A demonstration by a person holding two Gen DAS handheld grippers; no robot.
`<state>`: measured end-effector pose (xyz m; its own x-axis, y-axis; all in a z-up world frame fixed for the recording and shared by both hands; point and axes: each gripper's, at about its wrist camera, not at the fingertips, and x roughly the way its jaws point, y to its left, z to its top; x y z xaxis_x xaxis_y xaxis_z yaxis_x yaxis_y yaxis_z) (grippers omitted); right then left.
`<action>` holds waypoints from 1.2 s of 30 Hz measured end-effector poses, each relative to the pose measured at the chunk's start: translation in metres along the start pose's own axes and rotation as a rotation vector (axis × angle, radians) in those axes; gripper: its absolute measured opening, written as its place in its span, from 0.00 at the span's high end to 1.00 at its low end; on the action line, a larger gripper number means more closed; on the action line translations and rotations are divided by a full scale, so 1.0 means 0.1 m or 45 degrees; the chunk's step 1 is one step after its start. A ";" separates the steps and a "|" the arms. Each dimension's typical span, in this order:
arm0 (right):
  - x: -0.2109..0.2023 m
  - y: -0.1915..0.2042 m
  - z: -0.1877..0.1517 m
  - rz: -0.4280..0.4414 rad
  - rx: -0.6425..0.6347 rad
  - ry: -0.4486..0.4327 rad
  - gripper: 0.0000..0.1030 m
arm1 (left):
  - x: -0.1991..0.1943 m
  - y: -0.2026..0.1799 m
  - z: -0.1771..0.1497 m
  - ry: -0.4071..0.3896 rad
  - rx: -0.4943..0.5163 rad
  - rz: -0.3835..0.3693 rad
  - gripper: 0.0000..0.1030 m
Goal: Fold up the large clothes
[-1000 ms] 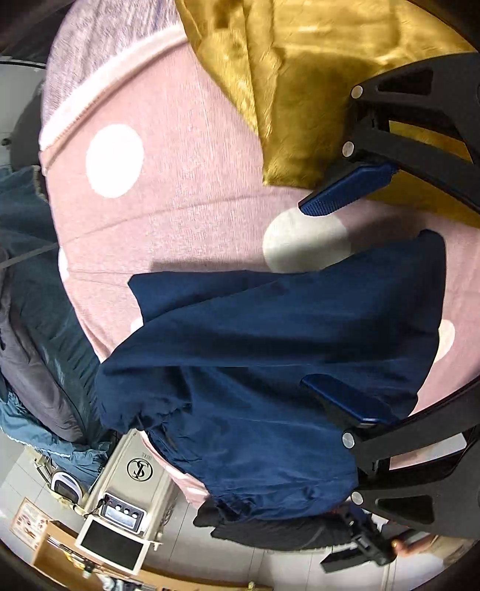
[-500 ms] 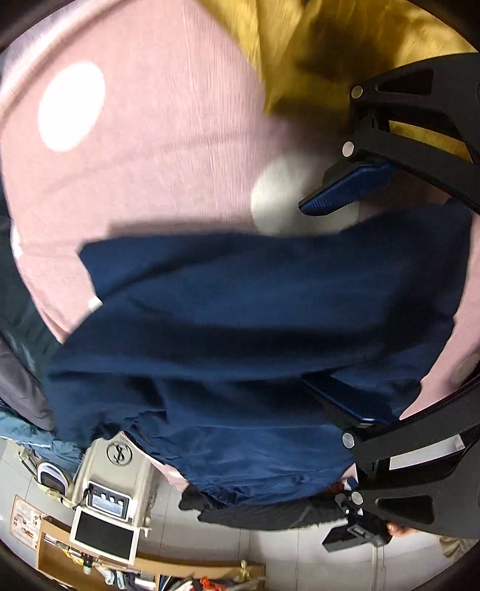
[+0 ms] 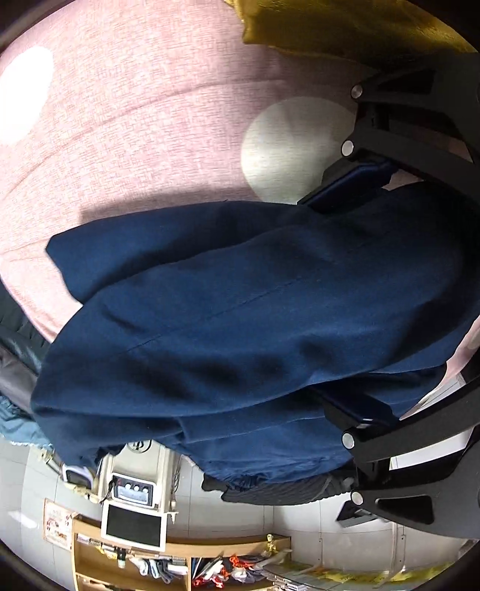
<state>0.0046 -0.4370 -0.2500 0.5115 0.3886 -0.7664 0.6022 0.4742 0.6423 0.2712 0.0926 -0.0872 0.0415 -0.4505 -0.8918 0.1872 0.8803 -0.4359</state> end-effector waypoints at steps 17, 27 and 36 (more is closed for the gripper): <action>0.13 0.27 -0.07 -0.333 0.056 -0.019 0.16 | 0.80 0.37 1.13 0.171 0.050 -0.195 0.06; 0.23 0.53 -0.14 -0.515 0.011 -0.059 0.16 | 1.16 0.26 1.21 0.312 0.115 -0.242 0.05; 0.36 0.85 -0.21 -0.658 -0.084 -0.084 0.26 | 1.17 0.14 1.16 0.269 0.152 -0.233 0.07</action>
<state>0.0613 -0.3664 -0.2228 0.1963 0.0412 -0.9797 0.7475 0.6403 0.1767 0.3929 0.0346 -0.1835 -0.2066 -0.5479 -0.8106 0.2872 0.7580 -0.5856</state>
